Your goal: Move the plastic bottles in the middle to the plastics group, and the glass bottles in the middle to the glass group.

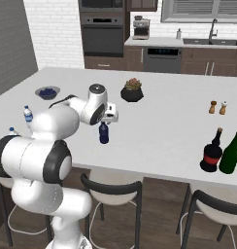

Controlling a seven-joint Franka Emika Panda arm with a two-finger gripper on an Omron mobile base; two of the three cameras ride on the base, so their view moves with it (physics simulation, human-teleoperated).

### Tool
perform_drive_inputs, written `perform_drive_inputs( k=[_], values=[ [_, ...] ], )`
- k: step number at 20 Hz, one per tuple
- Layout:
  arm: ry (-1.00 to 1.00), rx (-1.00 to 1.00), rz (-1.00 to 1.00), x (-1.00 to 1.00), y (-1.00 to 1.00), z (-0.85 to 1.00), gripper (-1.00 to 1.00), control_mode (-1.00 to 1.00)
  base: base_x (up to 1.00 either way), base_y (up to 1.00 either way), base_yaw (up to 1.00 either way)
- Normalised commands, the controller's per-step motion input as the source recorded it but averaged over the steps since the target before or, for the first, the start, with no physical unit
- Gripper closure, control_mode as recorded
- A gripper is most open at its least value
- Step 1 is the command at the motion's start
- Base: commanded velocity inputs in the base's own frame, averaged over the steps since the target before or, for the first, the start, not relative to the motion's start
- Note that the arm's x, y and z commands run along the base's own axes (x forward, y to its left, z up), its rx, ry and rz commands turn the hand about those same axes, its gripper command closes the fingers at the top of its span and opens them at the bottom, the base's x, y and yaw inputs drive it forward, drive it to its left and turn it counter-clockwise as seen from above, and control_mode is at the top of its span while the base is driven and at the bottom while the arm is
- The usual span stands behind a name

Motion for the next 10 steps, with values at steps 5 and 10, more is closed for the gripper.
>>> perform_drive_inputs(
  k=[5,10],
  values=[
    [0.00,0.00,-0.03,0.12,0.14,-0.12,-1.00,-1.00,0.00,0.00,0.00],
    [0.00,0.00,-0.12,0.13,-0.03,-0.22,-1.00,-1.00,0.00,0.00,0.00]
  ],
)
